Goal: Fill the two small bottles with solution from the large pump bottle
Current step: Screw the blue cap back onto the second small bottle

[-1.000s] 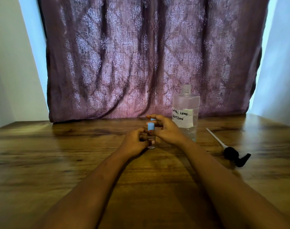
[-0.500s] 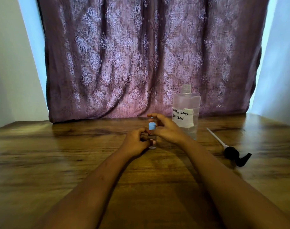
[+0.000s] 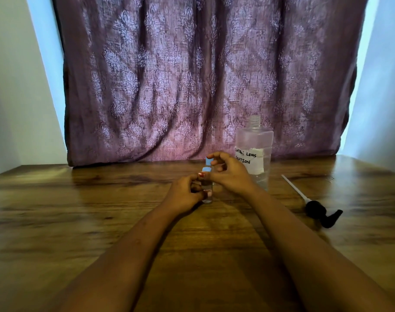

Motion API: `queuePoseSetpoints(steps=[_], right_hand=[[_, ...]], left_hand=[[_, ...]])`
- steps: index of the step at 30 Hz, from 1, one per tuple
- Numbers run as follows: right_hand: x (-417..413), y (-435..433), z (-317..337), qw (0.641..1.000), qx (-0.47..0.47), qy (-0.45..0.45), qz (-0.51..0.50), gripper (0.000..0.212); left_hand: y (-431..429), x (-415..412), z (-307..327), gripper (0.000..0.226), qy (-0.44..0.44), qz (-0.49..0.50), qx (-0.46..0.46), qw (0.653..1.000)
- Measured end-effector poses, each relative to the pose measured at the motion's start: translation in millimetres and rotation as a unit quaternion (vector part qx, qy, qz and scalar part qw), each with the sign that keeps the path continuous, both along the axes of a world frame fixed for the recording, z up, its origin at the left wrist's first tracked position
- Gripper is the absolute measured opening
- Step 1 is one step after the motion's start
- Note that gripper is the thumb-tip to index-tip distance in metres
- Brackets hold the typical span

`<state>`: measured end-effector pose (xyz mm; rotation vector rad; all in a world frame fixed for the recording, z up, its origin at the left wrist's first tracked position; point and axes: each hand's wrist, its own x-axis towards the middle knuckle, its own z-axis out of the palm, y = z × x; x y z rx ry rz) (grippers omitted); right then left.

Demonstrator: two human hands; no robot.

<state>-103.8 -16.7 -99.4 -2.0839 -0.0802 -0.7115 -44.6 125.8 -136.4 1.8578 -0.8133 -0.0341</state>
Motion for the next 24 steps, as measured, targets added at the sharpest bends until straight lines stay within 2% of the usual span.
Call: queuePoseSetpoints(steps=[2, 5, 9, 14, 24], right_hand=[[-1, 2, -1, 0.998, -0.005, 0.037, 0.044, 0.052], [-1, 5, -5, 0.994, 0.003, 0.062, 0.085, 0.047], [2, 3, -5, 0.998, -0.013, 0.040, 0.055, 0.039], [6, 2, -6, 1.000, -0.006, 0.020, -0.001, 0.035], [8, 20, -11, 0.998, -0.006, -0.022, -0.062, 0.026]], left_hand=[[0, 3, -2, 0.023, -0.015, 0.008, 0.010, 1.000], [0, 6, -4, 0.028, 0.001, 0.004, 0.006, 1.000], [-2, 5, -4, 0.015, 0.025, 0.005, 0.004, 1.000], [-3, -1, 2, 0.013, 0.014, 0.023, 0.029, 0.999], [-4, -7, 5, 0.041, -0.057, 0.095, 0.086, 0.990]])
